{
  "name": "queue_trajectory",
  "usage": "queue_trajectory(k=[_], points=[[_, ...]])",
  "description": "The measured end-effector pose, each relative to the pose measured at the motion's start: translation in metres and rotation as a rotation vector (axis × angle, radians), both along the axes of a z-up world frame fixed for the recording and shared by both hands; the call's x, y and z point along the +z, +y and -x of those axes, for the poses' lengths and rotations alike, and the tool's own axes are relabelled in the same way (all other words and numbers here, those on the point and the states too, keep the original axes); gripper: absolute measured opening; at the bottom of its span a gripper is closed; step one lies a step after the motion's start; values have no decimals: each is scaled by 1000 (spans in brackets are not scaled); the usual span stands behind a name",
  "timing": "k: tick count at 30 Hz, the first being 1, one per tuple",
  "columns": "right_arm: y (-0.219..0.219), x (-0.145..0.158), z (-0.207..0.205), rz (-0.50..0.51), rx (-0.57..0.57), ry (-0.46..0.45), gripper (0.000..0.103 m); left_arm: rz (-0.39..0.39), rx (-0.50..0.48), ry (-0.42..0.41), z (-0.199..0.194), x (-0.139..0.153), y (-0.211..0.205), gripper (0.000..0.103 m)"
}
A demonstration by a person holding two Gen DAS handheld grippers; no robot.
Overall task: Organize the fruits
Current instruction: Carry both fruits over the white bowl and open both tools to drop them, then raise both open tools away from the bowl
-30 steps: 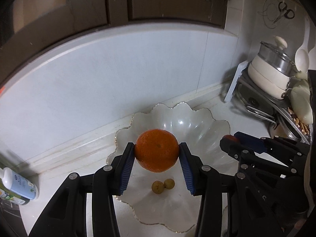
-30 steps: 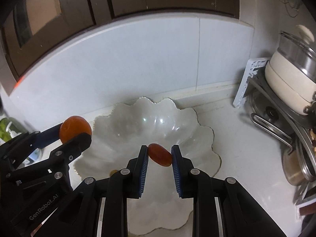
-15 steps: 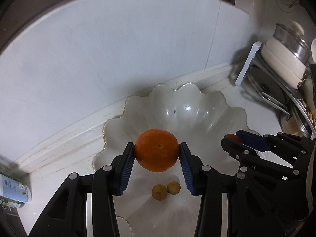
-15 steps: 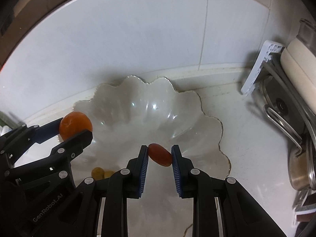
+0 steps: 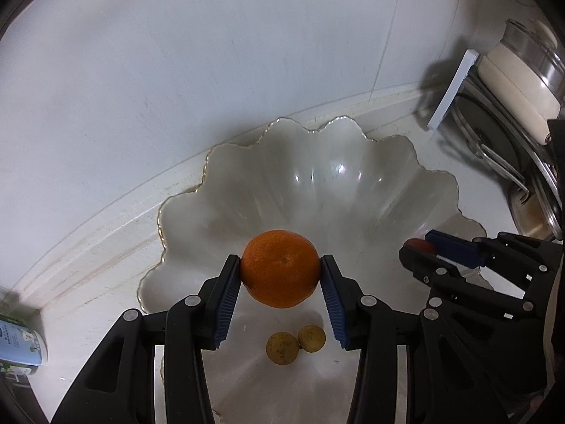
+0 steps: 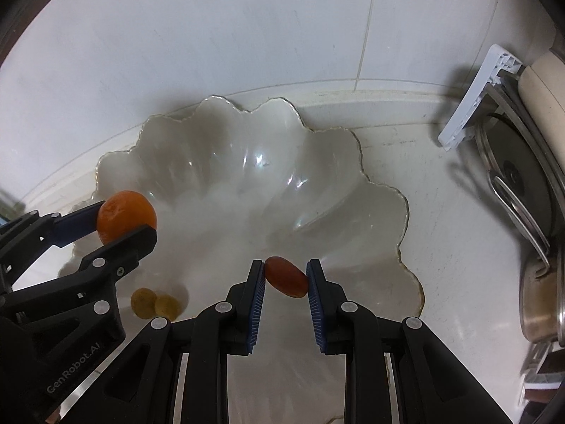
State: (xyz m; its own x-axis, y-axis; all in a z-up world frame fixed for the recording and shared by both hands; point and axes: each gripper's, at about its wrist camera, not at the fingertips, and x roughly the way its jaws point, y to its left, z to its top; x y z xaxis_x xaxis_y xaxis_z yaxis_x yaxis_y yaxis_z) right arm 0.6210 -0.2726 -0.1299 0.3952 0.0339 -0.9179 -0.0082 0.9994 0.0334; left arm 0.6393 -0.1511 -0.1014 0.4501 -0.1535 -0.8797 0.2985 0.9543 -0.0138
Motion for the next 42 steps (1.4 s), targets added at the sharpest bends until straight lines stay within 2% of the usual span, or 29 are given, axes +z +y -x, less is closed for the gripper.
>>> queue_trajectory(k=[8,9,10,11,14,19,23,33,42], points=[[-5,1,-3,1,-10,17,29,4,8,16,-3,-3,2,46],[-6,0,-3,-4,-15,21,30,4,12,15,-2,-2,3,49],[-7,0,-2,-10,-18,24,30,3,14,6,-1,0,3,58],[-8,0,-2,-16,-19,28,32,-1,17,-4,-1,1,3,62],[-10,2,2,-16,-29,27,38,-28,17,-48,4,9,3,64],[-10,13,12,-13,-43,-5,41,-26,35,-82,14,23,9,71],[-13,26,24,-9,-58,-51,53,-19,57,-120,24,33,14,77],[-13,51,52,43,-84,-114,54,-38,87,-211,54,57,20,84],[-15,71,85,27,-87,-161,56,-29,85,-280,87,77,22,89]])
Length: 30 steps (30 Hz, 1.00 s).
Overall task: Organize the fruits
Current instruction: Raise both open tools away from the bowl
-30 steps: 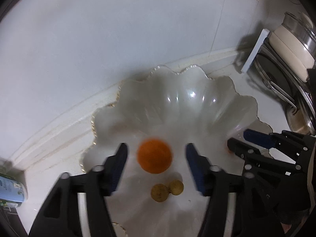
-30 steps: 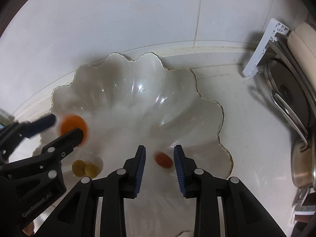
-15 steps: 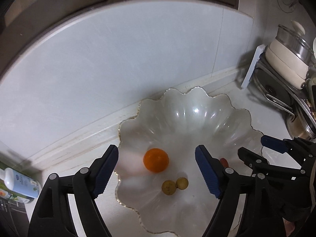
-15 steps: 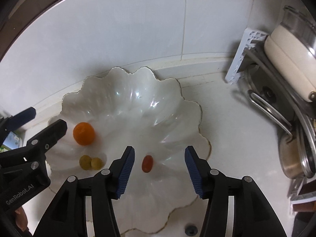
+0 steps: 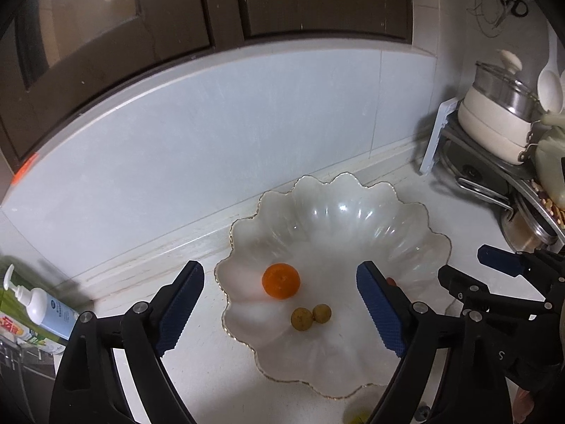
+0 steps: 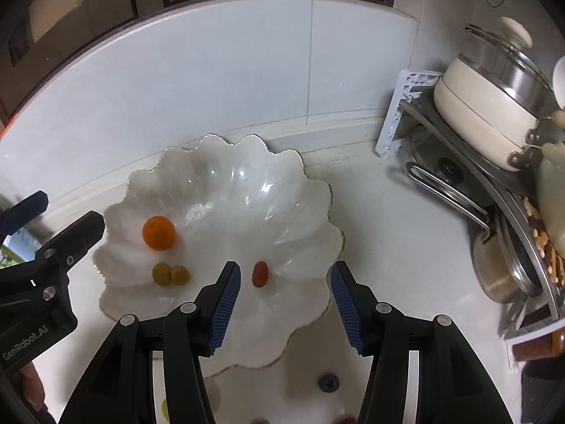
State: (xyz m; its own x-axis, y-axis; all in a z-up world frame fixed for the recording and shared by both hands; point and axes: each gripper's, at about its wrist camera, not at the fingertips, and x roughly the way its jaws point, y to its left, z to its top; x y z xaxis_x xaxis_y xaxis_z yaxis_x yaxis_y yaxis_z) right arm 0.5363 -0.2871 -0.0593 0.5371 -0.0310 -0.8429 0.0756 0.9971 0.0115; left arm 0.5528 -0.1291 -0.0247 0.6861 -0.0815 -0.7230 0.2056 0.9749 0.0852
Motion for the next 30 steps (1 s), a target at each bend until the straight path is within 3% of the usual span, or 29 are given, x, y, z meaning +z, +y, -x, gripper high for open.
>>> queue_trajectory(k=[3,25,30], points=[[0,8,12,5,-3,-32,60,22,-6,-12,10,6,3,89],[0,68,92,12,-46,-236,60,84,-72,-185,90,56,12,89],[-1,78,111,3,-64,-271,60,108,-89,-193,105,62,17,89]])
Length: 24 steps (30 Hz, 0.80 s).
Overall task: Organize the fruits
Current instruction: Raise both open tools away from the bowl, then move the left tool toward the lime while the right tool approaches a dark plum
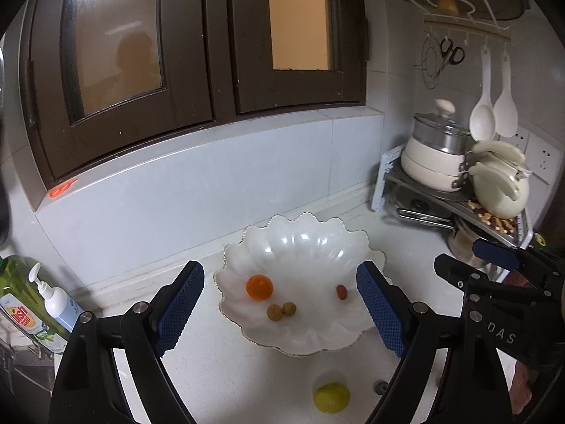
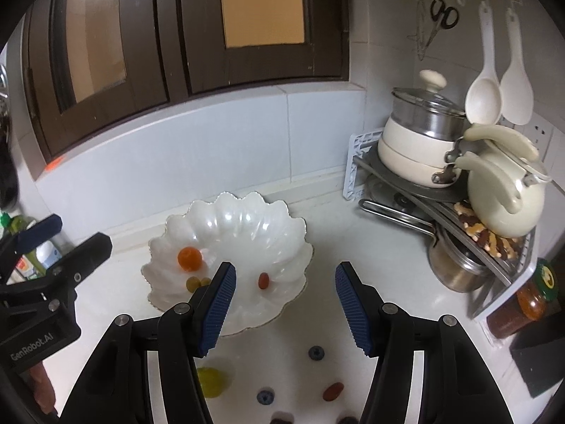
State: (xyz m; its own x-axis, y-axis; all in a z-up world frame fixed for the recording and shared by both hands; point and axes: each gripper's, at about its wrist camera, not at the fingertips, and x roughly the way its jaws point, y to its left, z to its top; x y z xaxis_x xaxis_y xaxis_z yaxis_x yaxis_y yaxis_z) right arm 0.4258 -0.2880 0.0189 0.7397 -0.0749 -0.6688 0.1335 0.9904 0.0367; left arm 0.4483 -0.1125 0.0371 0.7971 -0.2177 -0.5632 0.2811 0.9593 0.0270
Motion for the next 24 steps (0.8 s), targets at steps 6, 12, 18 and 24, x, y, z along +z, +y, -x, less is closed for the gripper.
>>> queue_trajectory(k=[6,12,18,24], points=[[1,2,20,2,-23,-20,60,4,-10,-26,16,3,0,89],[0,-1,37,7,-51,-30,60,8,-18,-33,31,-1,0,89],[2,3,56,35,-86,-64,60,9,-31,-28,44,-7,2,89],[3,3,74,42,-107,-90,60,18,-51,-28,58,-13,5,89]])
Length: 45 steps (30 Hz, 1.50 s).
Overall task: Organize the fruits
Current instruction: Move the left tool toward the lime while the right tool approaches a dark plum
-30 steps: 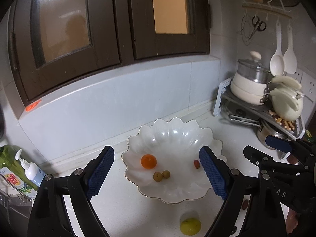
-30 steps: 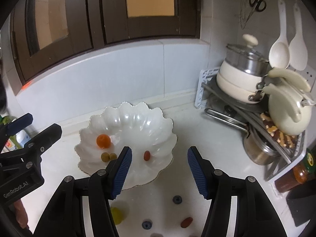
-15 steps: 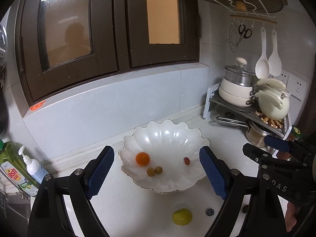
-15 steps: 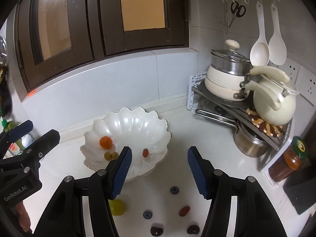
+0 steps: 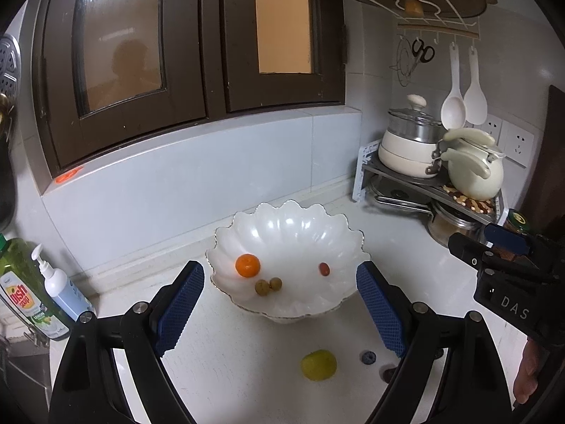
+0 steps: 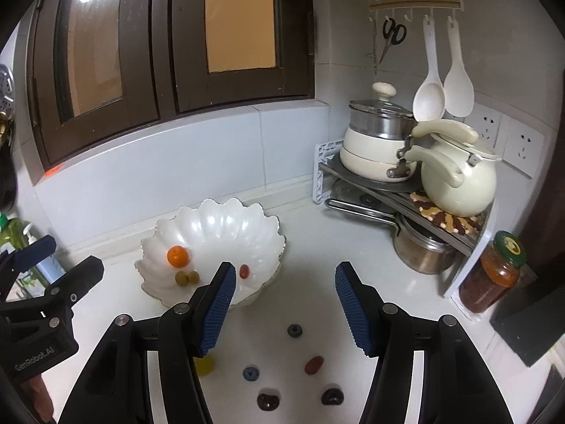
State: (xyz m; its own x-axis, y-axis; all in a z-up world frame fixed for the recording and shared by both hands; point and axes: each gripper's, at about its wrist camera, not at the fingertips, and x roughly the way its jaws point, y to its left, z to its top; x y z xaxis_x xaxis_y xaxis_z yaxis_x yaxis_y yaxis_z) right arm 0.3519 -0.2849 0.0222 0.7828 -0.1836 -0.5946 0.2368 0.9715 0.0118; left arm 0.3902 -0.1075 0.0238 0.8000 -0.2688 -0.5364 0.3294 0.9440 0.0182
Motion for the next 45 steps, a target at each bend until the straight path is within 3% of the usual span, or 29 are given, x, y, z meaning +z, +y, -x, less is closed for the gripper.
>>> queue_trajectory(k=[20,45], points=[[5,-14,49,7,-48,-40,60,7,-13,7,43,-13,14,89],[27,-65,67,-8,-10,61,60,-81,-65,37,56,-56,21,88]])
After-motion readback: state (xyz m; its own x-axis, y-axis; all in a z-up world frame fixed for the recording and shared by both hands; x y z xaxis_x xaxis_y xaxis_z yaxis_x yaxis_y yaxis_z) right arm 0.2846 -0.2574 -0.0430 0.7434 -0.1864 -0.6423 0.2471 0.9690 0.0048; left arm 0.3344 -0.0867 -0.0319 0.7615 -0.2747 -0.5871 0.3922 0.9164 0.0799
